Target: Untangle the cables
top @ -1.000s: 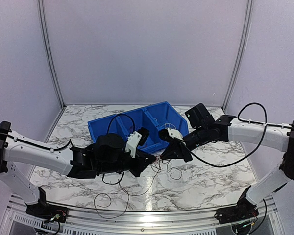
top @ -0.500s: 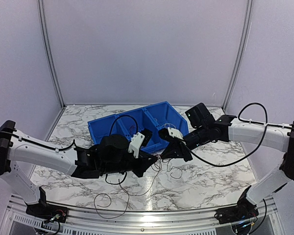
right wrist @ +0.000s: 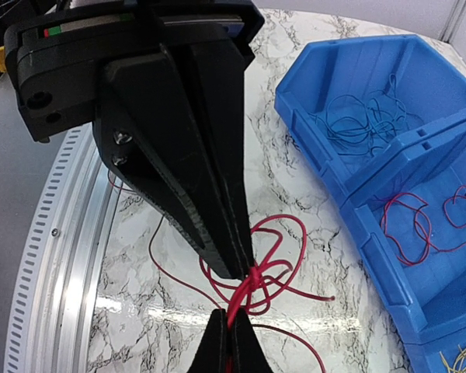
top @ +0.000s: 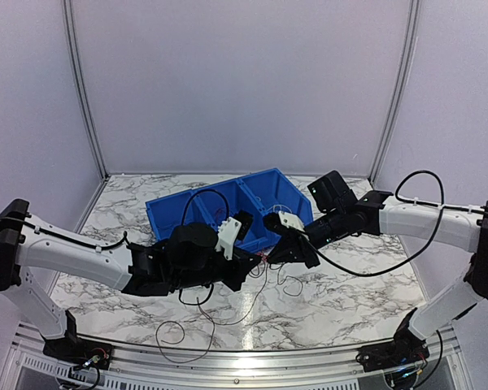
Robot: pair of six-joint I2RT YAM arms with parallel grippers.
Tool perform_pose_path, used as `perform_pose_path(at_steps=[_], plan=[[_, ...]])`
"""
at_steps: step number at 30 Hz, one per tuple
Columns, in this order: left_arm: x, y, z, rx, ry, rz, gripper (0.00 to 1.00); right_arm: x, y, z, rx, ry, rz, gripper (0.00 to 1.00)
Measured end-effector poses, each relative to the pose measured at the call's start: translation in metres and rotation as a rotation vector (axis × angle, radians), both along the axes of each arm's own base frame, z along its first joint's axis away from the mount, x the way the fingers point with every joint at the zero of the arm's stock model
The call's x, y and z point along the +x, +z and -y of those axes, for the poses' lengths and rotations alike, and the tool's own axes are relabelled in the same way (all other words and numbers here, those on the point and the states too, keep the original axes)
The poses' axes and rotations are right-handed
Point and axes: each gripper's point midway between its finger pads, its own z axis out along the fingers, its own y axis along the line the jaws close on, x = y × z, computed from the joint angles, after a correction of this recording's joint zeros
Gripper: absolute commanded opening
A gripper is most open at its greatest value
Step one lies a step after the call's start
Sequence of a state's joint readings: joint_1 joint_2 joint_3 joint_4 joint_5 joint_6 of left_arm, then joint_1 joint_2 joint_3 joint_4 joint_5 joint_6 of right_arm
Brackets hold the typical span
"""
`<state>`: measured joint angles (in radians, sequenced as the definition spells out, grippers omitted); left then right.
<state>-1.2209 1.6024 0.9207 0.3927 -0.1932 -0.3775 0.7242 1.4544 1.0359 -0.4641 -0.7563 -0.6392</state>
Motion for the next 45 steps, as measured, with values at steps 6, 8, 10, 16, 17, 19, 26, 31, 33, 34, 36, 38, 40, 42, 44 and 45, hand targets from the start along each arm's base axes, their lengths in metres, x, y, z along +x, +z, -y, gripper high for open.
perform_pose_path(at_steps=[6,8,10,16,17,19,26,31,33,34,36,38,40,42,44,45], plan=[[0.006,0.000,-0.004,0.005,0.034,0.014,0.00,0.000,0.000,0.000,-0.001,0.000,0.000,0.00],[0.007,0.000,-0.007,0.007,0.046,0.017,0.00,0.000,0.000,0.000,-0.001,-0.001,0.000,0.00],[0.007,-0.001,-0.010,0.008,0.051,0.018,0.04,0.000,-0.001,0.000,-0.002,-0.002,-0.001,0.00],[0.004,0.000,-0.009,-0.001,0.037,0.007,0.16,0.000,-0.001,0.000,-0.002,-0.003,-0.003,0.00],[0.004,0.000,-0.009,-0.001,0.035,0.006,0.17,0.000,-0.001,0.000,-0.002,-0.003,-0.002,0.00],[0.003,-0.001,-0.008,-0.002,0.028,0.001,0.18,0.000,-0.001,0.000,-0.002,-0.003,-0.003,0.00],[0.004,-0.005,-0.007,0.002,0.030,-0.011,0.05,-0.001,-0.003,0.001,-0.006,-0.004,-0.007,0.00],[0.010,-0.005,-0.008,0.005,0.052,-0.002,0.00,-0.001,-0.003,0.001,-0.006,-0.003,-0.007,0.00],[0.013,-0.006,-0.009,0.009,0.063,0.003,0.00,-0.001,-0.003,0.001,-0.005,-0.002,-0.008,0.00],[0.015,-0.006,-0.009,0.011,0.068,0.005,0.00,-0.001,-0.003,0.001,-0.005,-0.002,-0.008,0.00],[0.017,-0.007,-0.010,0.014,0.075,0.007,0.00,-0.001,-0.003,0.001,-0.005,-0.002,-0.008,0.00],[0.019,-0.005,-0.011,0.009,0.079,0.013,0.00,-0.001,-0.002,0.001,-0.005,-0.002,-0.007,0.00],[0.019,-0.003,-0.011,0.003,0.082,0.019,0.00,-0.001,-0.002,0.002,-0.004,-0.003,-0.005,0.00],[0.019,-0.003,-0.012,0.000,0.082,0.024,0.00,-0.001,-0.002,0.002,-0.003,-0.005,-0.003,0.00],[0.018,-0.002,-0.017,0.000,0.083,0.025,0.00,0.000,-0.001,0.003,-0.002,-0.010,-0.001,0.00],[0.017,-0.002,-0.020,-0.001,0.085,0.026,0.00,0.000,-0.001,0.004,-0.001,-0.012,0.000,0.00]])
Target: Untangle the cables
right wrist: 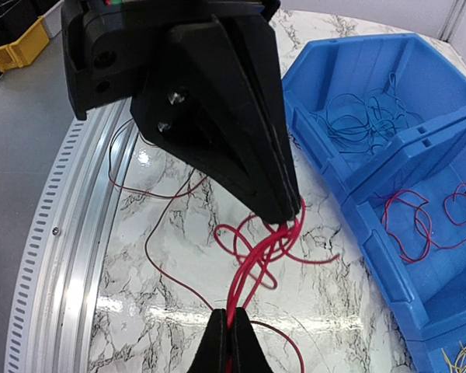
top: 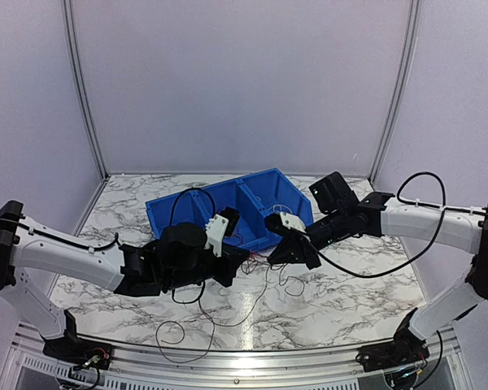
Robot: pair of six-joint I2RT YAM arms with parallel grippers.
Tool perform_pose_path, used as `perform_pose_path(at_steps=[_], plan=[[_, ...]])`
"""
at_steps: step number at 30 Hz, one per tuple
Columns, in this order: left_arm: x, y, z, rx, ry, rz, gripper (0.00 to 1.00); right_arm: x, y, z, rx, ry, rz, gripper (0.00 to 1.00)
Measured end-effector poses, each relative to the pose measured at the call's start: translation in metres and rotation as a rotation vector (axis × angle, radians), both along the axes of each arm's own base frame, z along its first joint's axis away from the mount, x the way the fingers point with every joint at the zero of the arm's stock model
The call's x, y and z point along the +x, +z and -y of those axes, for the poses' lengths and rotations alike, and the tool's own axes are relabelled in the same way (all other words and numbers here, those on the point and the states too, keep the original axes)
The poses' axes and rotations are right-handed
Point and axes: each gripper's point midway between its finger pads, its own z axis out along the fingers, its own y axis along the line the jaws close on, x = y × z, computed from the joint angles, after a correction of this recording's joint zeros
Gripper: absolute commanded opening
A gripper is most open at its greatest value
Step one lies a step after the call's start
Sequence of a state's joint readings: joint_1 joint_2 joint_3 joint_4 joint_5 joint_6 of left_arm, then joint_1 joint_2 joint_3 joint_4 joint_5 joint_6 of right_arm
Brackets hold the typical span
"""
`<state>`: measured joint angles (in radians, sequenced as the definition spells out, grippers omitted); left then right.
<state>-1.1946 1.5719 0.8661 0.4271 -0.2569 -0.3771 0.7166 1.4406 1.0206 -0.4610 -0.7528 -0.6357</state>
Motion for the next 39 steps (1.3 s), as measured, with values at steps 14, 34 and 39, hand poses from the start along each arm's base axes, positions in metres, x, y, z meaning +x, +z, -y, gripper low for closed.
perform_pose_path(at_steps=[14,34,39], plan=[[-0.001,0.008,-0.054,-0.023,0.085,0.036,0.00,0.008,-0.001,0.004,0.003,-0.025,0.006,0.00],[-0.026,-0.024,-0.020,-0.069,-0.110,-0.209,0.29,0.005,0.005,0.007,0.019,-0.013,0.041,0.00],[-0.027,-0.032,-0.013,-0.071,-0.116,-0.257,0.29,0.005,0.004,0.007,0.015,-0.015,0.041,0.00]])
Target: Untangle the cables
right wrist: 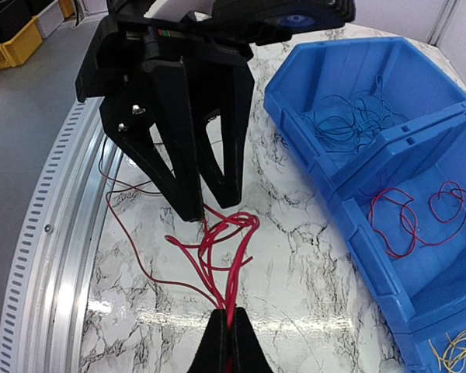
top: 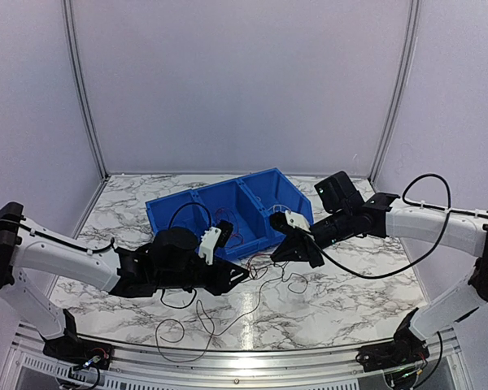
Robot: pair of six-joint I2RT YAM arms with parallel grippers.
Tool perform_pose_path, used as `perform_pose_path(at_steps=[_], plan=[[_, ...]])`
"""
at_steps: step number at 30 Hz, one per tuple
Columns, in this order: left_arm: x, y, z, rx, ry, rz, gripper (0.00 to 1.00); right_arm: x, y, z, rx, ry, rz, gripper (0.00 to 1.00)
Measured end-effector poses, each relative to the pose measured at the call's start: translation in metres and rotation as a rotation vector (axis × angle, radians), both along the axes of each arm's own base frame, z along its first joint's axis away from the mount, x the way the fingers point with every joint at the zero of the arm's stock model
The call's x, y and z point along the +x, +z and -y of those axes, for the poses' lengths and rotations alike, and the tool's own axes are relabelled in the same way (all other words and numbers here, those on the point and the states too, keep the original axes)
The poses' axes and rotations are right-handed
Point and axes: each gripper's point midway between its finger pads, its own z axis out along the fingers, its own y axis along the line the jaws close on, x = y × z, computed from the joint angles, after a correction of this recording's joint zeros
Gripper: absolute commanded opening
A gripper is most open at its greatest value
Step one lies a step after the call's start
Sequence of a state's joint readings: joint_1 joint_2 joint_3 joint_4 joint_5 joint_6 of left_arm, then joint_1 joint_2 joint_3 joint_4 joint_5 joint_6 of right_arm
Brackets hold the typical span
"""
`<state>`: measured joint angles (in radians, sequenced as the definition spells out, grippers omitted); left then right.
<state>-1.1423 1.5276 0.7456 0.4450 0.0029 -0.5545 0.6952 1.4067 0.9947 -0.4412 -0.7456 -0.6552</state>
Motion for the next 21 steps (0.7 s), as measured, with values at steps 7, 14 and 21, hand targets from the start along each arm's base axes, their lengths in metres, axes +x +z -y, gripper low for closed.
perform_pose_path(at_steps=[7,14,21], plan=[[0.0021,0.0026,0.0096,-0.021,-0.006,-0.014,0.22,0.0000,-0.0001,0.0000,-0.001,0.000,0.001,0.00],[0.0063,0.0030,0.0080,-0.030,0.009,-0.023,0.30,0.0007,-0.0005,0.0002,-0.004,-0.003,0.003,0.00],[0.0017,-0.0051,0.0022,-0.016,-0.001,-0.033,0.12,0.0020,-0.0013,0.0007,-0.009,-0.009,0.007,0.00]])
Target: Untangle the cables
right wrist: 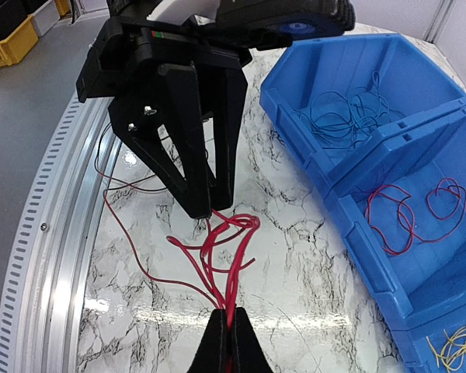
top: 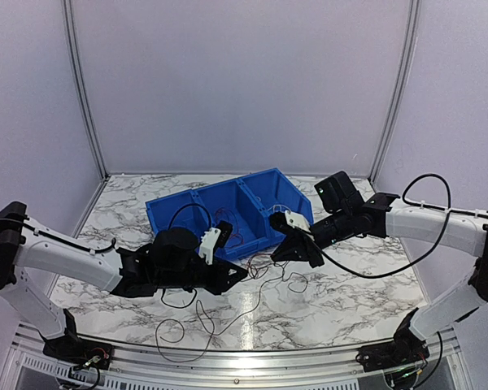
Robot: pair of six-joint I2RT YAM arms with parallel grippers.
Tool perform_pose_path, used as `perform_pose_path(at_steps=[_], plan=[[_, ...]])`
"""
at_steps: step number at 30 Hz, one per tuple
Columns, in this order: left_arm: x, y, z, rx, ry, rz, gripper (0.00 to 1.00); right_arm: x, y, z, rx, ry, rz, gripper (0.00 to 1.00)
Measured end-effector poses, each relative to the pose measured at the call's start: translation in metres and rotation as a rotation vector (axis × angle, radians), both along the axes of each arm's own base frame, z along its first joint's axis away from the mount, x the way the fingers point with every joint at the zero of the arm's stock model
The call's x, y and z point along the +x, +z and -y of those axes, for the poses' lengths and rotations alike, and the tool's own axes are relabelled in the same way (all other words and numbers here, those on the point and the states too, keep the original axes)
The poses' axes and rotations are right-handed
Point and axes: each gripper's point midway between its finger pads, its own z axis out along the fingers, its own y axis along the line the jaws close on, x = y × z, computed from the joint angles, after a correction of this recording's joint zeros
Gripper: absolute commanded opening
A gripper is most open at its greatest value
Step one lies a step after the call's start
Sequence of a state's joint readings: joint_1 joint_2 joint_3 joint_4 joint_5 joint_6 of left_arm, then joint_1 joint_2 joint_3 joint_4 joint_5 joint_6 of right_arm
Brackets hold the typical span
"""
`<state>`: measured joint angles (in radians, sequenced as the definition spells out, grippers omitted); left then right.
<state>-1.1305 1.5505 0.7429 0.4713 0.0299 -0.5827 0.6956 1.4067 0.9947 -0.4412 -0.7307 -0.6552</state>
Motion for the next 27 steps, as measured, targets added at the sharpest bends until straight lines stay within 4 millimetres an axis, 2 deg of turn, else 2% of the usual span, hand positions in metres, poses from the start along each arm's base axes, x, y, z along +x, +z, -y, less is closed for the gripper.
perform_pose_path(at_steps=[3,11,14,18,21,24,27], plan=[[-0.002,0.001,0.001,-0.002,-0.014,0.003,0.00,0.000,0.000,0.000,0.000,0.000,0.000,0.00],[0.002,-0.001,0.004,0.016,-0.015,0.035,0.00,-0.001,-0.002,-0.001,-0.003,0.003,0.003,0.00],[0.011,0.004,0.000,0.023,0.026,0.076,0.00,-0.012,-0.012,-0.004,-0.025,0.033,0.010,0.00],[0.024,0.031,-0.010,-0.002,0.102,0.168,0.00,-0.046,-0.018,-0.015,-0.046,0.140,0.012,0.00],[0.034,0.049,-0.025,-0.015,0.177,0.242,0.00,-0.066,-0.020,-0.017,-0.062,0.197,0.015,0.00],[0.037,0.054,-0.043,-0.006,0.226,0.285,0.00,-0.073,-0.012,-0.008,-0.064,0.196,0.053,0.00],[0.040,0.053,-0.061,0.015,0.270,0.315,0.00,-0.066,0.007,0.004,-0.045,0.149,0.103,0.00]])
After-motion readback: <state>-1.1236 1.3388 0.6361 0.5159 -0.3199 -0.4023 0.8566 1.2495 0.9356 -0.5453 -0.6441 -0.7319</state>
